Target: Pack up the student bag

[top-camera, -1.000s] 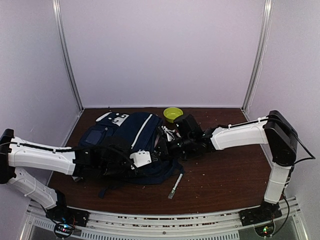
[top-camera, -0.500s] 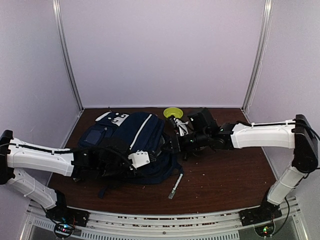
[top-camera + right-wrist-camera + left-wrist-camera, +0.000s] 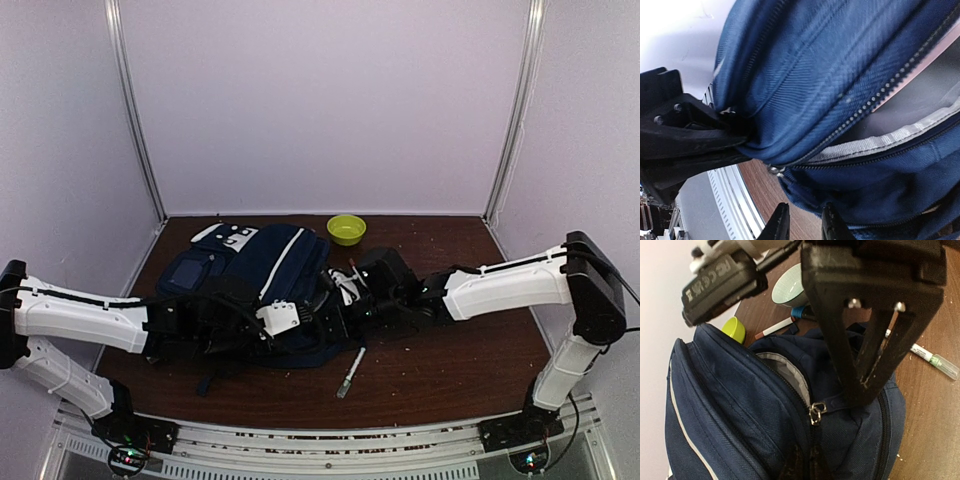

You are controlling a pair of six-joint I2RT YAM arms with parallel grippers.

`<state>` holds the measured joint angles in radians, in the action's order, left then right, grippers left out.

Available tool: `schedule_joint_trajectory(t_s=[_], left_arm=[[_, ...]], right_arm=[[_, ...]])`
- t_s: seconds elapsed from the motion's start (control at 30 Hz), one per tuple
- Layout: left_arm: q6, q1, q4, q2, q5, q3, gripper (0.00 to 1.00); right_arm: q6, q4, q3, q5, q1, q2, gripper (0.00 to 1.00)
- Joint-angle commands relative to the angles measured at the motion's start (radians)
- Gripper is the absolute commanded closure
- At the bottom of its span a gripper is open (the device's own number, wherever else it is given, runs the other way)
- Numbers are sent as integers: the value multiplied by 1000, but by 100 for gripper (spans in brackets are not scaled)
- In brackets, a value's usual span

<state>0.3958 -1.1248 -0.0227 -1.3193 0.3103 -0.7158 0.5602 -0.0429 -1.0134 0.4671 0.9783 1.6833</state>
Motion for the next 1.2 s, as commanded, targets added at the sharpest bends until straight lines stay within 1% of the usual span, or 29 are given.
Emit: schedule_joint_trajectory(t_s=[0.0, 0.23, 0.37, 0.4, 0.57, 0.6, 0.77, 0.97, 1.07, 1.17], left_arm=[[-23, -1, -148, 35, 24, -16, 100], [-19, -1, -155, 26, 18, -18, 100], [-18, -1, -158, 19, 17, -20, 100], [-17, -1, -158, 19, 18, -20, 100], [-15, -1, -161, 29, 22, -10, 100], [-14, -1, -161, 32, 24, -5, 100], [-9, -1, -147, 49, 50, 13, 100], [-21, -1, -143, 74, 45, 39, 100], [-21, -1, -134, 89, 32, 46, 100], [-25, -1, -109, 112, 4, 56, 100]], right_arm=[[25, -56, -54, 27, 16, 55, 76], [31, -81, -79, 14, 16, 79, 77], [30, -76, -107, 19, 16, 103, 79], [31, -74, -115, 21, 15, 108, 81], [25, -42, -124, 5, 9, 106, 99], [21, -32, -122, 0, 5, 100, 100], [-31, 69, -87, -61, -38, 39, 100], [-108, 170, -9, -79, -166, -51, 100], [-153, 207, -12, -97, -221, -54, 100], [-223, 291, -80, -156, -260, -26, 100]])
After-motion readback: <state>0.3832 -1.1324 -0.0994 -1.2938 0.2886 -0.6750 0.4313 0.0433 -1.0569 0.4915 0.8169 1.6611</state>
